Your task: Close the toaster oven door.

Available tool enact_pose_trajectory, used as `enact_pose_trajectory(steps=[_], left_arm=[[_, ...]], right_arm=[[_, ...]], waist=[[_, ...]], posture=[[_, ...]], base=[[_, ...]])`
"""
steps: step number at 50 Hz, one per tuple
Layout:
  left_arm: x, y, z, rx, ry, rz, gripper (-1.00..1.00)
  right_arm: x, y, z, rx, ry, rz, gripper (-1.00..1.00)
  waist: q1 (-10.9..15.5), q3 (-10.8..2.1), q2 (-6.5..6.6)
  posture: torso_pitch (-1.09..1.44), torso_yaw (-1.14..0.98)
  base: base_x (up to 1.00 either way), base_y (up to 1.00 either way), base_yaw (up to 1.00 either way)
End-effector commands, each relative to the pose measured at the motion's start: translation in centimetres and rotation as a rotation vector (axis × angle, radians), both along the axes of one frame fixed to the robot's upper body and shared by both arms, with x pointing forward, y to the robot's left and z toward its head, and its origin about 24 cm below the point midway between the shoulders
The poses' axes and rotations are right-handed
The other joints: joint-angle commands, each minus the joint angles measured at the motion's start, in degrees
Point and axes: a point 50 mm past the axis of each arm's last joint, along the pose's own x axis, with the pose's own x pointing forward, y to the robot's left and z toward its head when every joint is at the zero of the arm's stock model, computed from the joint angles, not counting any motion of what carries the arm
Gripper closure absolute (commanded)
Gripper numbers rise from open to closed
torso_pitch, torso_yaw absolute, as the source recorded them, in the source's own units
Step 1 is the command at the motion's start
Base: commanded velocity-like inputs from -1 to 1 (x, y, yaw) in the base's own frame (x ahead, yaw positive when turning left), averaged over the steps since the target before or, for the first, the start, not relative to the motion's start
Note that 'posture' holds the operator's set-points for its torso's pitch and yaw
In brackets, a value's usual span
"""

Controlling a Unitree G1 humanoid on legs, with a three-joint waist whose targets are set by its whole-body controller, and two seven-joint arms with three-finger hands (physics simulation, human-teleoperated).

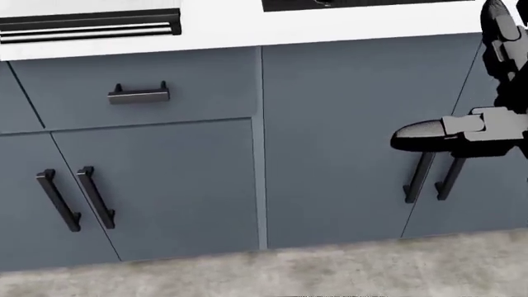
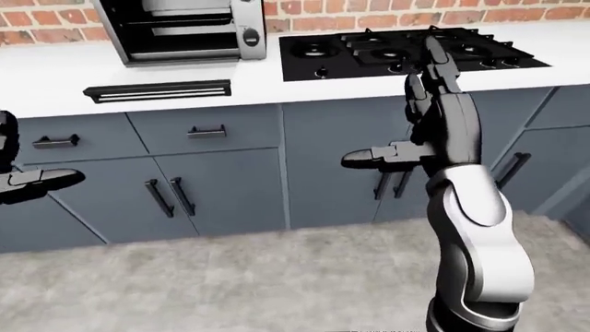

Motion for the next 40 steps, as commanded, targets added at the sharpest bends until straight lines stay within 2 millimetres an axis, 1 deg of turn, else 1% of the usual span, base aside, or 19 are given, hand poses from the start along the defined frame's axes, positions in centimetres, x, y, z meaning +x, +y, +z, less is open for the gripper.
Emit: enact_pose_trajectory(steps=[1,8,11,12,13,14,15,18,22,24,25,27,29,33,35,37,38,39,40], left_arm=[[-0.53,0.16,1.74,0.042,-0.073,0.016,-1.0],[-0.54,-0.05,1.64,0.041,-0.071,0.011,-1.0],[-0.52,-0.04,1.66,0.04,-0.071,0.01,-1.0],[-0.53,-0.03,1.69,0.04,-0.071,0.011,-1.0],[-0.55,0.0,1.83,0.039,-0.073,0.012,-1.0],[-0.57,0.01,1.89,0.039,-0.074,0.012,-1.0],[-0.59,0.0,1.9,0.038,-0.074,0.012,-1.0],[-0.61,0.07,2.01,0.037,-0.076,0.013,-1.0],[-0.63,0.0,2.01,0.037,-0.076,0.012,-1.0],[-0.61,-0.01,2.0,0.038,-0.075,0.012,-1.0],[-0.6,-0.01,1.97,0.04,-0.075,0.012,-1.0],[-0.6,-0.02,2.0,0.045,-0.077,0.012,-1.0],[-0.62,-0.05,2.0,0.045,-0.077,0.01,-1.0],[-0.6,-0.05,2.04,0.048,-0.08,0.009,-1.0],[-0.62,-0.08,2.07,0.047,-0.081,0.007,-1.0],[-0.65,-0.14,2.09,0.046,-0.082,0.005,-1.0],[-0.67,-0.15,2.14,0.045,-0.084,0.004,-1.0],[-0.67,-0.18,2.15,0.045,-0.085,0.004,-1.0],[-0.69,-0.19,2.18,0.044,-0.085,0.002,-1.0]], right_arm=[[-0.39,0.36,1.47,-0.016,-0.075,0.013,-1.0],[-0.47,0.35,1.58,0.0,-0.074,0.022,-1.0],[-0.42,0.3,1.57,0.007,-0.072,0.023,-1.0],[-0.4,0.29,1.56,0.008,-0.072,0.023,-1.0],[-0.43,0.31,1.69,0.011,-0.073,0.025,-1.0],[-0.42,0.31,1.78,0.014,-0.073,0.027,-1.0],[-0.37,0.28,1.8,0.021,-0.071,0.028,-1.0],[-0.42,0.32,1.82,0.023,-0.071,0.032,-1.0],[-0.42,0.3,2.01,0.024,-0.073,0.033,-1.0],[-0.41,0.29,2.02,0.024,-0.073,0.034,-1.0],[-0.41,0.31,2.05,0.024,-0.073,0.035,-1.0],[-0.42,0.31,2.08,0.024,-0.074,0.035,-1.0],[-0.41,0.25,1.95,0.025,-0.071,0.033,-1.0],[-0.44,0.33,1.83,0.022,-0.069,0.036,-1.0],[-0.43,0.33,1.83,0.021,-0.068,0.036,-1.0],[-0.47,0.32,1.77,0.02,-0.068,0.037,-1.0],[-0.49,0.32,1.74,0.02,-0.068,0.038,-1.0],[-0.52,0.32,1.75,0.019,-0.068,0.039,-1.0],[-0.5,0.3,1.72,0.017,-0.068,0.038,-1.0]], waist=[[0.33,-1.36,-1.0],[-0.42,-0.95,1.2],[-0.86,-1.59,4.56],[-0.95,-2.28,6.58],[-0.92,-4.2,8.57],[-0.01,-2.33,6.08],[0.04,-1.53,6.48],[0.42,-2.38,4.29],[0.88,-1.53,1.06],[1.02,-2.13,-1.83],[0.42,-1.87,-0.15],[0.25,-2.38,-1.26],[-0.06,-2.99,-1.13],[-0.22,-1.95,0.68],[-0.36,-1.79,2.73],[-0.45,-3.02,7.28],[-0.67,-4.01,7.57],[-0.06,-2.38,6.29],[0.01,-1.99,6.18]], posture=[[0.0,0.0],[0.0,0.0],[0.0,0.0],[0.0,0.0],[0.0,0.0],[0.0,0.0],[0.0,0.0],[0.0,0.0],[0.0,0.0],[0.0,0.0],[0.0,0.0],[0.0,0.0],[0.0,0.0],[0.0,0.0],[0.0,0.0],[0.0,0.0],[0.0,0.0],[0.0,0.0],[0.0,0.0]], base=[[0.22,0.25,0.0],[0.22,0.3,0.0],[0.22,0.32,0.0],[0.2,0.36,0.0],[0.15,0.38,0.0],[0.13,0.39,0.0],[0.11,0.39,0.0],[0.05,0.4,0.0],[0.03,0.42,0.0],[0.02,0.43,0.0],[0.02,0.43,0.0],[0.02,0.43,0.0],[0.02,0.43,0.0],[0.02,0.43,0.0],[0.01,0.41,0.0],[0.02,0.4,0.0],[0.02,0.35,0.0],[0.04,0.31,0.0],[0.08,0.23,0.0]])
